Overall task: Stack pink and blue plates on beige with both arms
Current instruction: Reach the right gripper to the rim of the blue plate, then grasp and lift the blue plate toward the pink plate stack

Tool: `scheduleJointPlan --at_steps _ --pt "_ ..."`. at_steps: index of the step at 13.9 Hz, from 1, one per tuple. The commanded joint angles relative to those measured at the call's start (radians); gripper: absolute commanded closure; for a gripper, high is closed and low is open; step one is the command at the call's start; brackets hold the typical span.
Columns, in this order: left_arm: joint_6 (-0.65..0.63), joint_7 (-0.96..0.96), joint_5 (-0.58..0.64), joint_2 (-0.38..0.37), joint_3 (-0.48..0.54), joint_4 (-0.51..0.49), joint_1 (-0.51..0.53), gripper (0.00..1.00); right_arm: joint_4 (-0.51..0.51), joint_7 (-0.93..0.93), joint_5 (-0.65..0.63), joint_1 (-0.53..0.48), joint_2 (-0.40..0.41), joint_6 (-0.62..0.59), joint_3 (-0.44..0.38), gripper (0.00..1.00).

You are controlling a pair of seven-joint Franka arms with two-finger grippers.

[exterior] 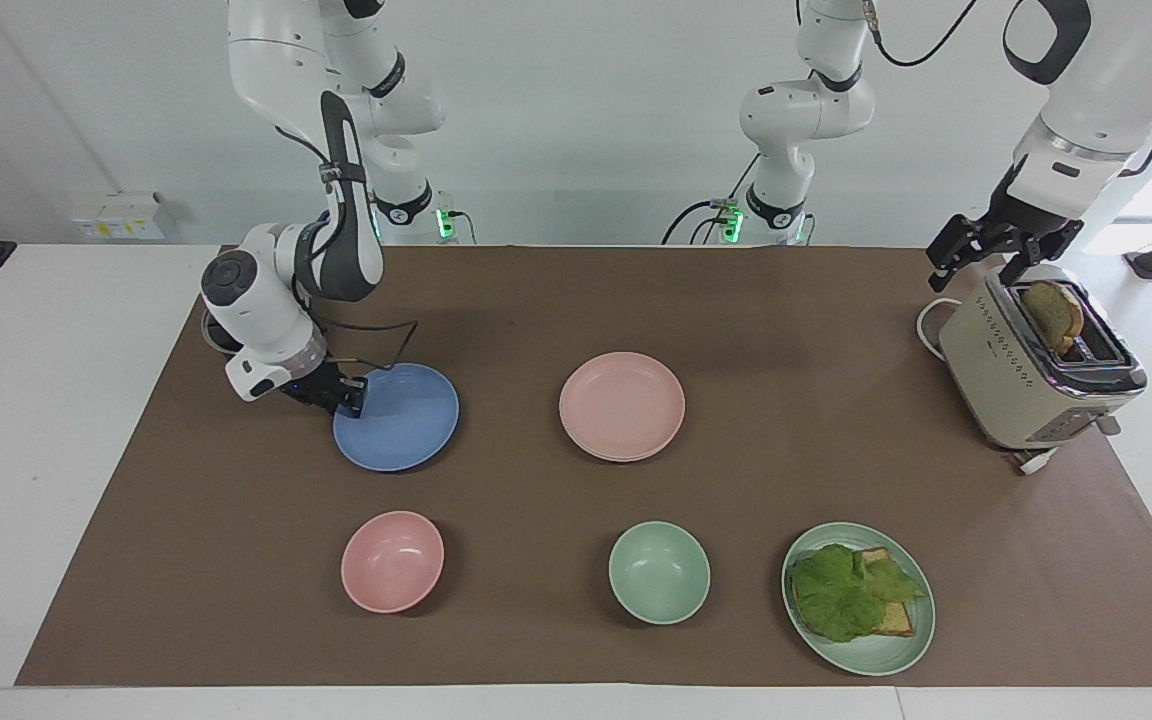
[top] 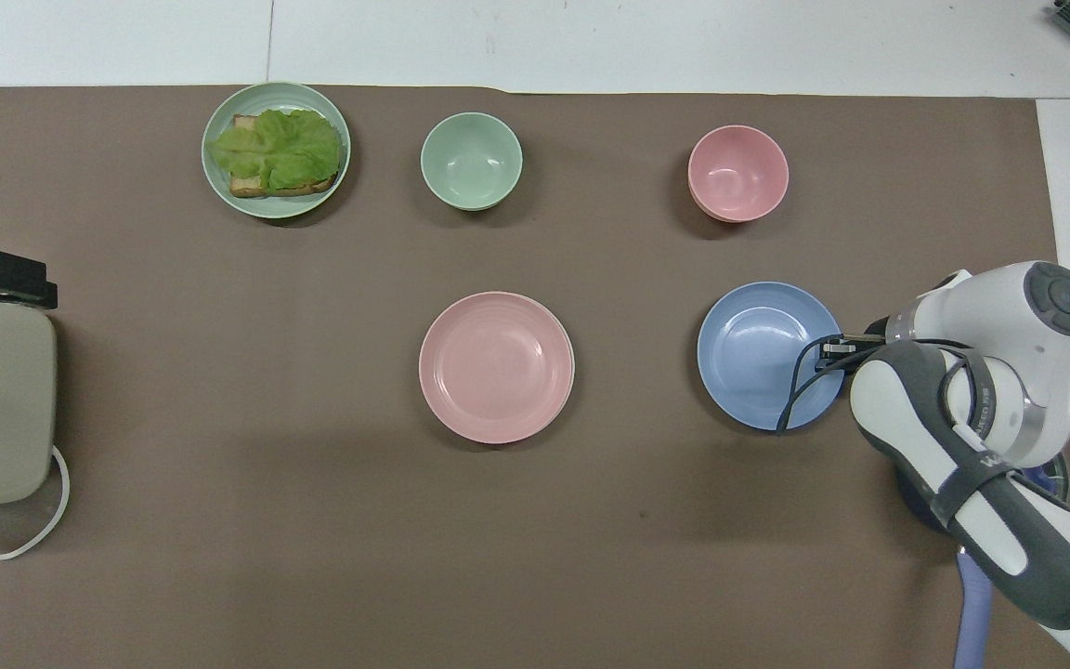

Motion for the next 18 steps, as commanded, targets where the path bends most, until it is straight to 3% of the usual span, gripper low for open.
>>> scheduleJointPlan --at_steps 1,6,10,15,18 --pt "-0.015 -0.010 0.013 -0.003 -0.004 0.005 0.004 0.00 0.017 -0.032 0.026 -0.009 -0.004 -0.008 0.001 1.00" --pt "-0.015 -0.010 0.013 -0.003 -0.004 0.005 0.004 0.00 0.137 -0.034 0.023 -0.001 -0.119 -0.208 0.018 1.00" --pt "-0.015 -0.010 0.013 -0.003 -0.004 0.005 0.004 0.00 0.247 -0.022 0.020 -0.001 -0.146 -0.345 0.096 1.00" --pt "-0.015 -0.010 0.013 -0.003 -0.004 0.003 0.004 0.00 0.282 0.114 0.024 0.006 -0.133 -0.332 0.207 1.00" --pt "-0.015 -0.010 0.013 -0.003 -0.004 0.005 0.004 0.00 0.312 0.141 0.079 0.074 -0.097 -0.292 0.213 1.00"
